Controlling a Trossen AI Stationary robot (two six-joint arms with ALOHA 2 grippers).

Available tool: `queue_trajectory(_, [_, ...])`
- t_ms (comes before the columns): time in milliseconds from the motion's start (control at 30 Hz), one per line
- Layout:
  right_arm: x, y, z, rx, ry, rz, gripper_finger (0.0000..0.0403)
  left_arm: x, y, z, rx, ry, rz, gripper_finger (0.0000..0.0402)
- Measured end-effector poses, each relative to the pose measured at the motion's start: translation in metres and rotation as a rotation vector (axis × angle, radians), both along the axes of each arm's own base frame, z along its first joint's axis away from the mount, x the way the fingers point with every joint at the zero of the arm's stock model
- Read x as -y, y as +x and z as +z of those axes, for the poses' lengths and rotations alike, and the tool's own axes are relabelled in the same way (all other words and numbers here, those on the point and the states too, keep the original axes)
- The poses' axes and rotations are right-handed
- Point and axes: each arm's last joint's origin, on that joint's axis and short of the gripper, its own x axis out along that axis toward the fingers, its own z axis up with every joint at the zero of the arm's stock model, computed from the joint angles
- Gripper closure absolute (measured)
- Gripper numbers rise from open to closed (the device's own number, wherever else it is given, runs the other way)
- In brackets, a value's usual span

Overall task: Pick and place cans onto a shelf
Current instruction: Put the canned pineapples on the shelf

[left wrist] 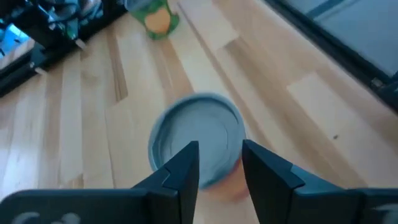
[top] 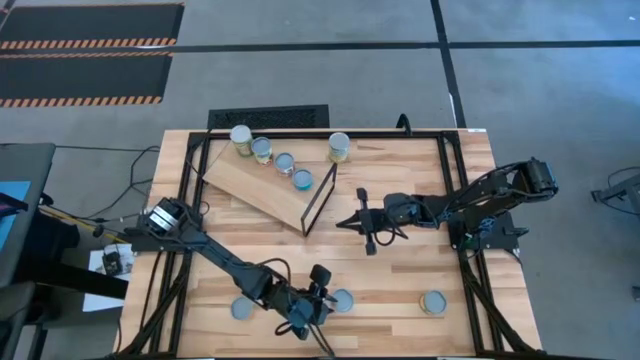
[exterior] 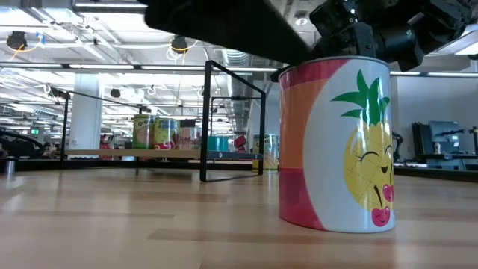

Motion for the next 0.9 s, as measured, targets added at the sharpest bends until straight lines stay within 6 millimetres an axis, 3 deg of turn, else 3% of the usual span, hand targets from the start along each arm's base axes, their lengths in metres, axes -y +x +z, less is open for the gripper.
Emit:
queue_trajectory(200, [0.000,0.000,-0.001,-0.010,-0.015,0.003,0.0391,-0.006,0.004,-0.007,-0.050,0.000,-0.052,0.0317])
queue_trajectory(367, [0.000,0.000,-0.001,-0.011,-0.026,0.005,0.0391,-0.008,0.003,-0.008,-0.064,0.047,-0.080,0.0366])
queue_trajectory(500, [0.005,0.000,-0.001,-0.010,-0.028,-0.009,0.0391,-0.006,0.002,0.000,-0.104,0.063,-0.085,0.0394])
queue_trajectory(667, [0.007,0.000,-0.002,-0.021,0.003,-0.027,0.0391,-0.007,-0.011,0.045,-0.153,0.006,-0.020,0.0399])
queue_trajectory(900, [0.001,-0.002,-0.006,-0.066,0.000,-0.004,0.0391,-0.022,-0.061,0.092,-0.258,-0.114,0.227,0.0400])
